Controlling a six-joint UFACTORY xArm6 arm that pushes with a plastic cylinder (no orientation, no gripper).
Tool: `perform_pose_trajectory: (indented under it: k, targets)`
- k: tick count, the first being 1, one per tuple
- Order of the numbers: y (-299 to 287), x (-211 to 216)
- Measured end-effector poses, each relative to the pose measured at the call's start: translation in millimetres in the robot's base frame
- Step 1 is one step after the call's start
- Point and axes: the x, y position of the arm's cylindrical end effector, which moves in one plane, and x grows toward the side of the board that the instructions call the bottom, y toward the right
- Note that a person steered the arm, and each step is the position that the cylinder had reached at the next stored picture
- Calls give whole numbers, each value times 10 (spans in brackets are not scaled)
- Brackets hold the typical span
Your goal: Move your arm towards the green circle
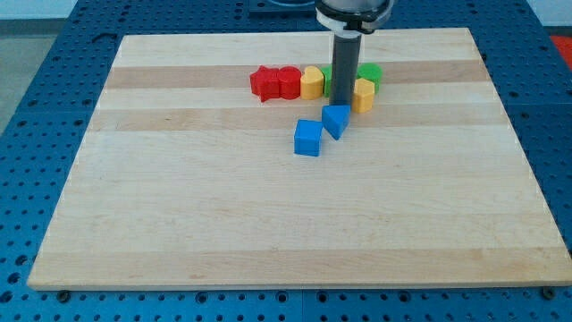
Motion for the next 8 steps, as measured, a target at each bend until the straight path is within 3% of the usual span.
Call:
perform_pose_trajectory:
  k: [1, 3, 4, 5, 6, 7, 8]
  targets:
    - [39, 5]
    - [187, 410]
    - [615, 378]
    - [1032, 22]
    - [1123, -598]
    - [954, -1082]
    - [655, -1128]
